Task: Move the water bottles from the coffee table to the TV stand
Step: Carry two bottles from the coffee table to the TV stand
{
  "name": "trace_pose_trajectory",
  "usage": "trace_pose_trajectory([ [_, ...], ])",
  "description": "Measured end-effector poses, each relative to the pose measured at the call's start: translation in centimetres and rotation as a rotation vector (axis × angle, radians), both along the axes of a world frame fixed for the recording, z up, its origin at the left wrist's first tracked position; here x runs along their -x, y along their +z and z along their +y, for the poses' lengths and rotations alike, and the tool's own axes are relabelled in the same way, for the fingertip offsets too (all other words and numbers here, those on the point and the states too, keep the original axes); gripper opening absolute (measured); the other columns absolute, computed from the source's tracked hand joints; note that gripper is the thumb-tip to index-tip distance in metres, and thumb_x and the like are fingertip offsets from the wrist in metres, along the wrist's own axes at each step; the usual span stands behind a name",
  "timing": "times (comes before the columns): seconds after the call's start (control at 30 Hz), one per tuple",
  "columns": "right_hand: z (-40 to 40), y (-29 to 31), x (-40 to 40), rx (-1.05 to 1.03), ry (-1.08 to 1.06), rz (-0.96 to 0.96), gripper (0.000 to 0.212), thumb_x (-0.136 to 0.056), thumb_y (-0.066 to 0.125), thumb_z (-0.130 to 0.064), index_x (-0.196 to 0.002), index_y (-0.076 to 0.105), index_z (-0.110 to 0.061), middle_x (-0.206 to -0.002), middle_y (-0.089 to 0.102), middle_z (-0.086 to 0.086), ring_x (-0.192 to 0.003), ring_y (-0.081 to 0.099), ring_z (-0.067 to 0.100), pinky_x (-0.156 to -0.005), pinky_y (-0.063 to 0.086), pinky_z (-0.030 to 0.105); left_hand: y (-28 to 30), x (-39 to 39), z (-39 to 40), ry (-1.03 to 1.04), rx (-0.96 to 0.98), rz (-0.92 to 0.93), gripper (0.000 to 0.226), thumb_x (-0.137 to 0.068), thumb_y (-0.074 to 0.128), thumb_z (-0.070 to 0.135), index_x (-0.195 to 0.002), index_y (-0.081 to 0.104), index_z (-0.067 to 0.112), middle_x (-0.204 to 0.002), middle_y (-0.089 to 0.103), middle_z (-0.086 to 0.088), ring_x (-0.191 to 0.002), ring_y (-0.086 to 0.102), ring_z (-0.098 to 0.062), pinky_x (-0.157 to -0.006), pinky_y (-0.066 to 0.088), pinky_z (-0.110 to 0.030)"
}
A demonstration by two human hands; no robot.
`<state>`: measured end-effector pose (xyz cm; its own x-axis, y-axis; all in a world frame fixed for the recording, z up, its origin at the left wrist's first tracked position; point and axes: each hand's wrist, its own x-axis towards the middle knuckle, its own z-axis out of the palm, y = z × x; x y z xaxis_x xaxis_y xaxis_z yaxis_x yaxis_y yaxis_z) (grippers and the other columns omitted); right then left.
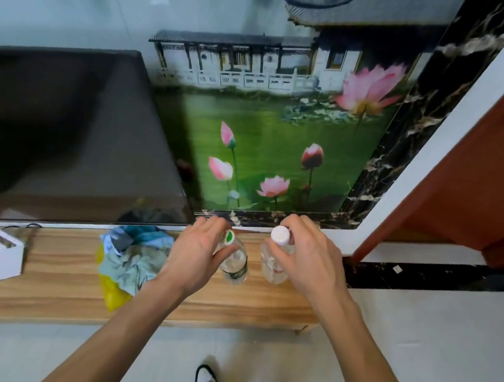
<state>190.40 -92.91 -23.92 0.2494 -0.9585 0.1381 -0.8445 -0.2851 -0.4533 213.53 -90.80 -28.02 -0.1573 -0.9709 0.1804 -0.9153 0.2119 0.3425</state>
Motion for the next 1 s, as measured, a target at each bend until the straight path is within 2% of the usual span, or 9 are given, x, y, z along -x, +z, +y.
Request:
trace_pose_trajectory([
  [0.17,-4.8,-2.6,-1.3,-0.086,0.025,-0.025,0.029,-0.093,0.063,-0.050,-0.101,0.052,-0.024,-0.098,0.056,-0.005,-0.087,0.062,0.025,-0.066,0.049,0.039,-2.8,-0.9,-4.0,0.019,0.000,0.000,0.027,-0.099,0.063,0.042,-0.113,0.056,0.020,-0.101,0.061,0.001,-0.092,0.055,-0.024,-0.074,0.048,-0.039],
  [0.3,-7.7,-4.9,-3.0,-0.126,0.027,0.021,0.028,-0.094,0.062,-0.048,-0.103,0.053,-0.023,-0.100,0.056,-0.005,-0.087,0.062,0.023,-0.066,0.047,0.037,-5.8,-2.5,-6.9,0.025,-0.033,0.014,0.024,-0.100,0.056,0.045,-0.111,0.054,0.023,-0.100,0.059,0.002,-0.091,0.054,-0.023,-0.075,0.045,-0.036],
  [0.43,-10.5,-7.8,-4.7,-0.174,0.030,0.080,0.025,-0.096,0.064,-0.044,-0.106,0.056,-0.022,-0.103,0.057,-0.003,-0.093,0.062,0.022,-0.067,0.044,0.036,-9.0,-4.3,-9.9,0.042,-0.070,0.043,0.020,-0.101,0.060,0.039,-0.110,0.054,0.023,-0.101,0.058,0.002,-0.093,0.053,-0.022,-0.077,0.042,-0.034],
  [0.53,-12.6,-10.5,-5.9,-0.199,0.042,0.114,0.023,-0.096,0.063,-0.041,-0.110,0.056,-0.023,-0.108,0.056,-0.003,-0.098,0.061,0.022,-0.070,0.050,0.038,-11.8,-5.2,-12.0,0.052,-0.083,0.051,0.020,-0.099,0.065,0.035,-0.111,0.054,0.023,-0.103,0.059,0.001,-0.095,0.053,-0.023,-0.079,0.045,-0.036],
  [0.63,-14.7,-13.7,-6.6,-0.248,0.042,0.126,0.025,-0.096,0.065,-0.036,-0.114,0.058,-0.020,-0.113,0.057,0.001,-0.101,0.061,0.024,-0.076,0.053,0.041,-15.2,-5.9,-13.7,0.079,-0.096,0.062,0.023,-0.098,0.066,0.034,-0.113,0.056,0.020,-0.106,0.060,-0.001,-0.098,0.054,-0.026,-0.080,0.047,-0.039],
  [0.7,-16.1,-16.5,-6.9,-0.279,0.053,0.120,0.024,-0.095,0.067,-0.034,-0.113,0.058,-0.019,-0.112,0.057,0.002,-0.098,0.061,0.024,-0.073,0.051,0.038,-17.9,-6.2,-14.6,0.100,-0.087,0.074,0.024,-0.097,0.067,0.034,-0.113,0.057,0.018,-0.105,0.059,-0.001,-0.097,0.053,-0.026,-0.079,0.045,-0.039],
  [0.83,-18.6,-22.4,-7.6,-0.329,0.083,0.128,0.027,-0.096,0.067,-0.032,-0.117,0.058,-0.018,-0.117,0.056,0.002,-0.103,0.060,0.023,-0.077,0.051,0.038,-23.5,-6.2,-15.3,0.113,-0.062,0.118,0.023,-0.098,0.064,0.037,-0.111,0.054,0.022,-0.102,0.055,0.003,-0.093,0.049,-0.020,-0.075,0.039,-0.032],
  [1.0,-20.2,-29.3,-8.2,-0.342,0.113,0.125,0.033,-0.095,0.069,-0.029,-0.124,0.059,-0.019,-0.126,0.059,0.001,-0.112,0.059,0.023,-0.083,0.052,0.036,-29.6,-6.2,-16.4,0.113,-0.087,0.178,0.021,-0.099,0.062,0.035,-0.114,0.052,0.024,-0.104,0.051,0.007,-0.092,0.050,-0.019,-0.074,0.044,-0.030],
])
